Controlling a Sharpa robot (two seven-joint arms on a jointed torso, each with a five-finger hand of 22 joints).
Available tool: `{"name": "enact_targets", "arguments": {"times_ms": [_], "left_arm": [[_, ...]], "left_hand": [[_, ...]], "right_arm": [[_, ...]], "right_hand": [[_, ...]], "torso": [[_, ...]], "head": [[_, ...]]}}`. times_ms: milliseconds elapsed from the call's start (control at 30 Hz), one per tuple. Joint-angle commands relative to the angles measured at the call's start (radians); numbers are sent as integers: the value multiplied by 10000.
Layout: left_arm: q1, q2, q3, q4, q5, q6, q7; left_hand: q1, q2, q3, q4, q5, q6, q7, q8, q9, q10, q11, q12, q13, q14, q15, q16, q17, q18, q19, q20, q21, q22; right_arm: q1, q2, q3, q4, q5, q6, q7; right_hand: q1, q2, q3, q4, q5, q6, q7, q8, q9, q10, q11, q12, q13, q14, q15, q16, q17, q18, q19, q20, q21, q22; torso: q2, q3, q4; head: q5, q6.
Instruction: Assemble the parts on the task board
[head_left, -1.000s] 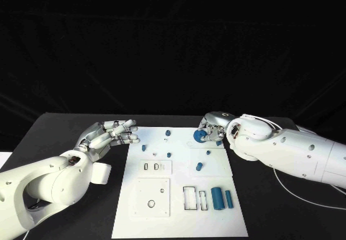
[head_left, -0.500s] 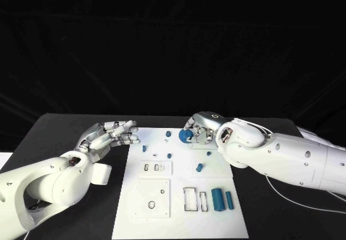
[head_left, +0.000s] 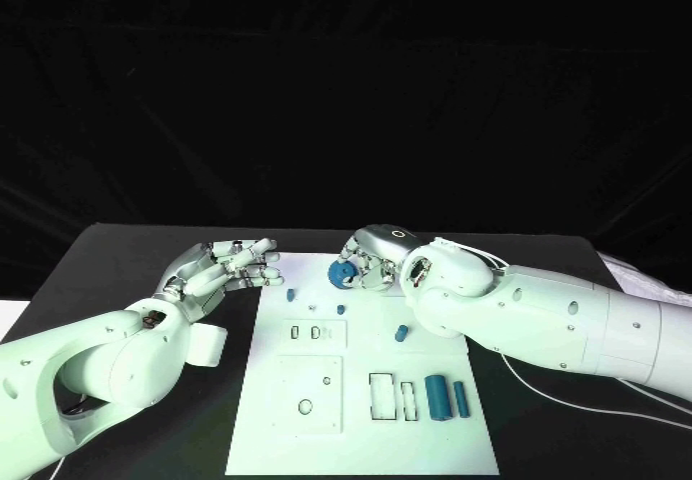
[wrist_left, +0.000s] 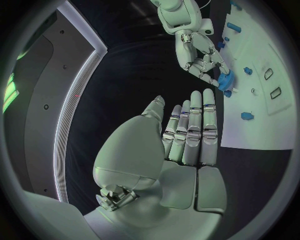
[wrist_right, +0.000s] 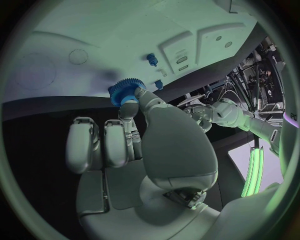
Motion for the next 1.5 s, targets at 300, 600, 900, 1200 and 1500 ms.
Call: {"name": "enact_targets", "arguments": {"times_ms": [300, 600, 900, 1200, 1500], "left_arm": [[11, 52, 5, 3, 10, 189, 61], [12, 40, 5, 9, 10, 202, 54], [12, 5, 5, 3, 10, 196, 35], [13, -1, 5, 5, 10, 200, 24], [13, -9, 5, 6, 10, 198, 16]], "left_hand": [[43, 27, 29, -22, 58, -19, 22, -50, -8, -56, 16, -61, -14, -65, 23, -57, 16, 91, -60, 16, -34, -13], [43, 27, 29, -22, 58, -19, 22, -50, -8, -56, 16, -61, -14, -65, 23, -57, 16, 91, -60, 16, -34, -13], [43, 27, 29, -22, 58, -19, 22, -50, -8, -56, 16, -61, -14, -65, 23, -57, 16, 91, -60, 16, -34, -13], [43, 27, 29, -22, 58, -19, 22, -50, -8, -56, 16, -61, -14, -65, 23, -57, 16, 91, -60, 16, -34, -13], [43, 27, 29, -22, 58, -19, 22, -50, -8, -56, 16, -61, -14, -65, 23, -57, 16, 91, -60, 16, -34, -13]], "right_arm": [[-153, 548, -33, -503, -262, 405, -349], [-216, 760, -48, -689, -428, 400, -549], [-223, 846, -56, -773, -472, 294, -673], [-224, 905, -67, -807, -438, 421, -614], [-224, 860, -75, -772, -370, 554, -547]], "right_hand": [[-174, -62, 55, 39, -30, 294, 21, -52, -1, 34, 19, -87, -18, 411, -79, -107, -65, -12, -42, -59, -39, -62], [-252, -116, 69, 44, -53, 232, 39, -99, -17, -8, 33, -171, -52, 399, -68, -148, -110, 1, -73, -50, -73, -132], [-380, -282, 137, -4, -155, -291, 180, -401, -133, -144, 152, -391, -125, 379, 20, -236, -186, 20, -137, 18, -148, -266], [-733, -610, -323, 139, 133, -1133, 318, -420, -188, -452, 299, -807, -375, 372, 149, -261, -158, 51, -223, 143, -243, -427], [-795, -591, -588, 264, 128, -1194, 330, -362, -150, -488, 319, -798, -358, 371, 175, -271, -138, 54, -228, 177, -256, -438]], "torso": [[-5, 16, -17], [-3, 17, -23], [-3, 12, -14], [-2, 16, -21], [-3, 19, -20]], "head": [[80, -62], [94, -91], [93, -100], [83, -99], [100, -115]]}}
